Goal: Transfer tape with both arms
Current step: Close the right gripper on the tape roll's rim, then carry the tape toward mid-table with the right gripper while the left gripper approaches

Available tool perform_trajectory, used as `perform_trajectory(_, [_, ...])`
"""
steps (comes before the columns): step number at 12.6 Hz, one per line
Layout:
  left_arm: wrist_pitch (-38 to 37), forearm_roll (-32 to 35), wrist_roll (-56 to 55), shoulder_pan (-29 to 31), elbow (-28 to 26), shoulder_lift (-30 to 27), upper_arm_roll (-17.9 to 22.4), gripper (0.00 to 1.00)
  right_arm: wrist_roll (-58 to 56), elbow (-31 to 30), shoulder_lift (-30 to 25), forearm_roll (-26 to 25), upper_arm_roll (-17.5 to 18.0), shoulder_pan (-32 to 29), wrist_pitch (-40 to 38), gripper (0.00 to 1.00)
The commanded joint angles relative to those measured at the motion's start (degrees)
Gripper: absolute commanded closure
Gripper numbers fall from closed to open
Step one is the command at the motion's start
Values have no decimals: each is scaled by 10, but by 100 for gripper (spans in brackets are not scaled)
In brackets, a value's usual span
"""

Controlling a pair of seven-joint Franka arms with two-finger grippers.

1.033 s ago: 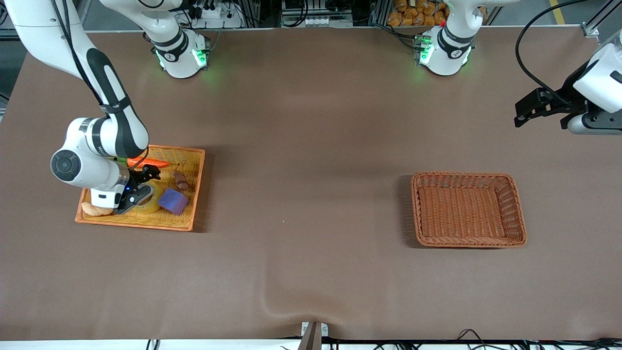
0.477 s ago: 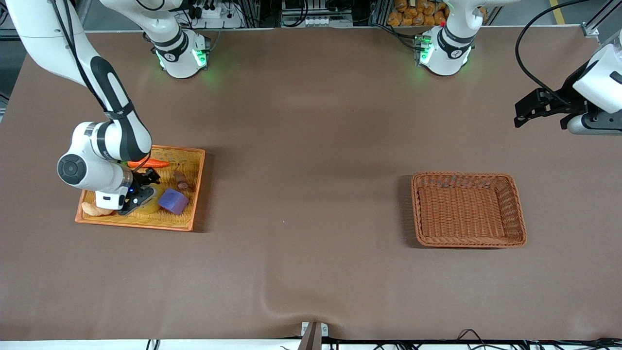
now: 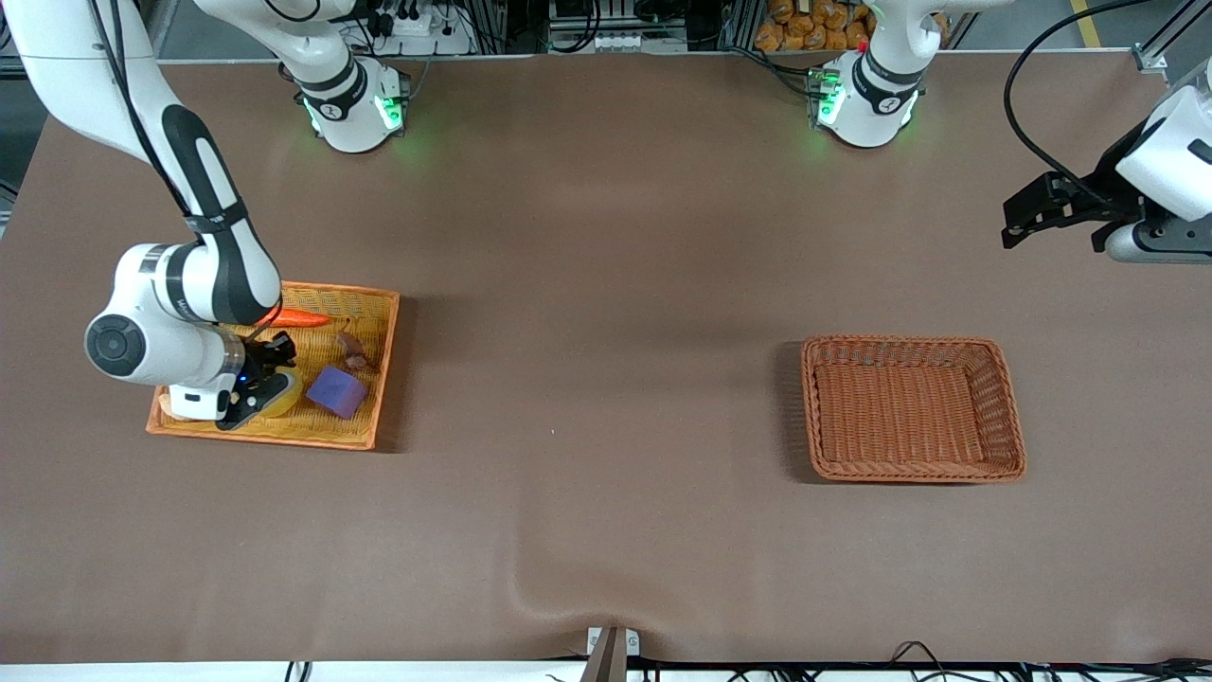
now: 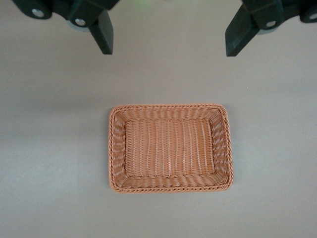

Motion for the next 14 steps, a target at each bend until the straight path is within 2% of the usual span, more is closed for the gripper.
perform_trajectory(1, [-5, -13, 15, 10, 12, 35, 5, 0, 7, 43, -41, -3, 2, 3, -92, 100])
perform_trajectory(4, [2, -10, 5, 10, 12, 38, 7, 0, 7, 186, -39, -2, 3, 10, -281, 100])
perform_trajectory(5, [14, -11, 1, 11, 13, 49, 8, 0, 6, 211, -42, -2, 3, 18, -304, 100])
perform_trajectory(7, [51, -5, -47, 10, 11, 75, 9, 0, 6, 229, -48, 5, 5, 29, -306, 100])
perform_trajectory(9, [59, -1, -68, 7, 7, 84, 6, 0, 21, 245, -44, 14, 6, 79, -286, 100])
perform_trajectory(14, [62, -11, -66, -8, -1, 166, 0, 0, 334, 265, -16, 20, 6, 257, -238, 100])
